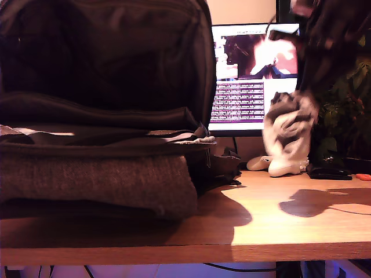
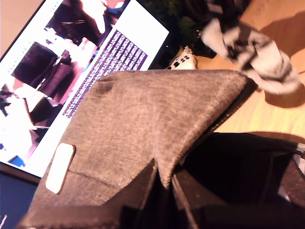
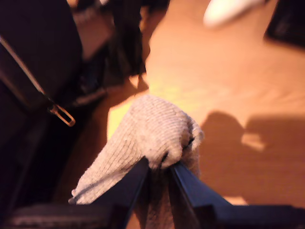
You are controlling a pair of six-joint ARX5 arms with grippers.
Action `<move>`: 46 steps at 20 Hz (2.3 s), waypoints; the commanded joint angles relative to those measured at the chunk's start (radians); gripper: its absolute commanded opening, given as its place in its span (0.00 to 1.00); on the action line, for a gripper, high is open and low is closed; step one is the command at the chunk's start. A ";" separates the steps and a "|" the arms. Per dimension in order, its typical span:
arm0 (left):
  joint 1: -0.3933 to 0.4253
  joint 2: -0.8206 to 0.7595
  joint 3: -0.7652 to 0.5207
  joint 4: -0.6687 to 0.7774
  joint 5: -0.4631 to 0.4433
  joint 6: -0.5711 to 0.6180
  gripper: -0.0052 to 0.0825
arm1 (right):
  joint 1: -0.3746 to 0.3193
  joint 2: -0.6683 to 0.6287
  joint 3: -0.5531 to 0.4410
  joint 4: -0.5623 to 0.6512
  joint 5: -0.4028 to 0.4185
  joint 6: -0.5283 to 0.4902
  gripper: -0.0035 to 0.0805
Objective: Pack the pair of socks inside the grey Google backpack
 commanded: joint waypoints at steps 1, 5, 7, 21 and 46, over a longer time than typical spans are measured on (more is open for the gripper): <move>-0.007 0.016 0.056 0.032 0.008 0.000 0.04 | 0.017 -0.065 -0.081 0.012 0.002 -0.003 0.03; -0.006 0.054 0.097 0.027 0.025 0.000 0.04 | 0.060 -0.235 -0.267 0.097 0.003 0.029 0.03; -0.006 0.071 0.129 0.026 0.041 0.001 0.04 | 0.098 -0.336 -0.351 0.140 0.041 0.040 0.03; -0.002 0.137 0.325 -0.063 0.084 0.002 0.04 | 0.549 -0.550 -0.463 0.444 0.285 -0.157 0.03; 0.034 0.143 0.343 -0.086 0.102 0.021 0.04 | 0.742 -0.188 -0.462 0.957 0.257 -1.138 0.03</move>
